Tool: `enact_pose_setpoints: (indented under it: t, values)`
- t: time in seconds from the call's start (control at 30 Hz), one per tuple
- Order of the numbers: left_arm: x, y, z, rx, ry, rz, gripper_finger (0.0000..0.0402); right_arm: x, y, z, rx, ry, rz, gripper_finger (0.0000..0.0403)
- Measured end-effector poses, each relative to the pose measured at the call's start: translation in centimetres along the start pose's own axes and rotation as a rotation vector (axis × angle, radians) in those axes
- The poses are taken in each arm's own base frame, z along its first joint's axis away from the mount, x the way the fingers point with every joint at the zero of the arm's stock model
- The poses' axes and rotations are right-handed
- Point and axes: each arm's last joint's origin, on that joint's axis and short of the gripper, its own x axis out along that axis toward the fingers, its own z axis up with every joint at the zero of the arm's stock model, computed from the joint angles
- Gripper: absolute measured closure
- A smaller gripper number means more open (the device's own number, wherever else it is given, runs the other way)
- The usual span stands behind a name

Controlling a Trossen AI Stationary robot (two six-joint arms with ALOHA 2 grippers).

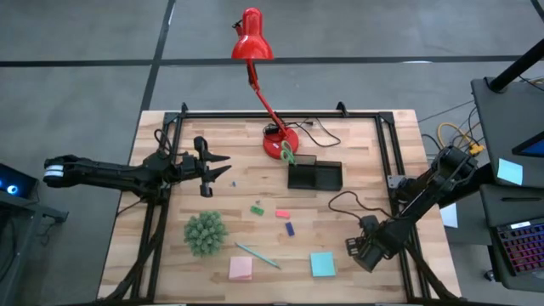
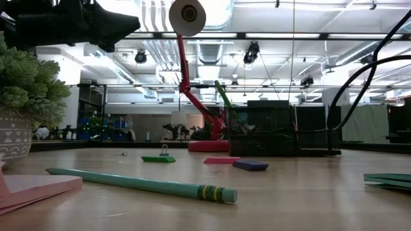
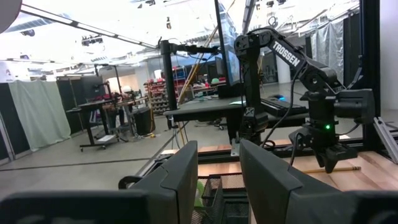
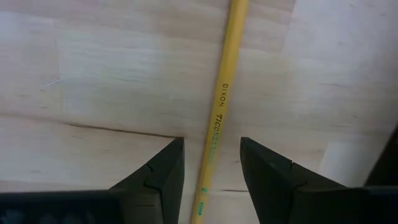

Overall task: Pick and place office supplies into organizer
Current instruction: Put the yellow pencil into the back left compartment of the desk organizer

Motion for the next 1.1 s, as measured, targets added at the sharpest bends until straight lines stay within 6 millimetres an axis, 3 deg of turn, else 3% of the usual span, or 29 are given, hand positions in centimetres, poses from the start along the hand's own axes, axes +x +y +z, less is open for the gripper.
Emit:
enact_pose_setpoints:
  t: [1.1]
  values:
    - [-0.01,0.0,-0.02,0.001,0.001,0.0,0.0294,0.76,-0.19,0.19,0.005,0.062,0.011,0.0263]
